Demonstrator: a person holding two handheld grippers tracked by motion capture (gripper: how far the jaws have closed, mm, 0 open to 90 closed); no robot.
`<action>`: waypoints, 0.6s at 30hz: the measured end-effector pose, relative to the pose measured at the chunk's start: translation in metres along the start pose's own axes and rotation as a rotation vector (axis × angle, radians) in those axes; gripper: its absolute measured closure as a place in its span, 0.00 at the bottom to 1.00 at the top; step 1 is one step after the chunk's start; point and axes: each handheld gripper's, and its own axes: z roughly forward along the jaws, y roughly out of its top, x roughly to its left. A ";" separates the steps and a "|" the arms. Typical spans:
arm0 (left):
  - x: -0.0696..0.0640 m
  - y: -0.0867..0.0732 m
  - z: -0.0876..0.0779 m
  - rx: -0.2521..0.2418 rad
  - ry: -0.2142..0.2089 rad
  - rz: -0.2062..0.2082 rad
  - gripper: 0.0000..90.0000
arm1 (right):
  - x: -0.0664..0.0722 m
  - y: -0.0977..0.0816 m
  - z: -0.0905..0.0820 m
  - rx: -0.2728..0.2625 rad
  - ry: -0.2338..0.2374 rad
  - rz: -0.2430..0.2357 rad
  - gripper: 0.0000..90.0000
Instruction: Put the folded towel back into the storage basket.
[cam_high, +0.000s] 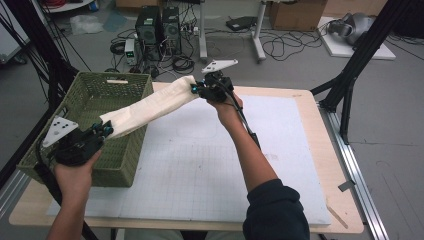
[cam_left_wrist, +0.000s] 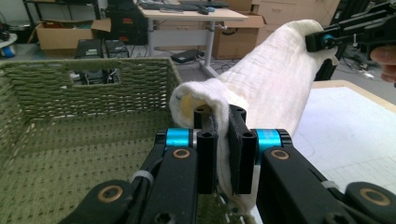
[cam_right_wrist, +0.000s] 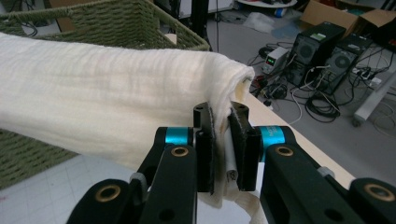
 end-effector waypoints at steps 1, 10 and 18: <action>0.003 -0.001 -0.003 -0.001 0.009 -0.005 0.93 | 0.001 0.002 0.002 -0.004 0.005 -0.002 0.91; 0.013 -0.004 -0.014 -0.011 0.050 -0.015 0.93 | 0.011 0.022 0.028 0.003 0.034 -0.031 0.91; 0.024 -0.008 -0.024 -0.018 0.083 -0.028 0.93 | 0.020 0.041 0.051 0.006 0.058 -0.058 0.91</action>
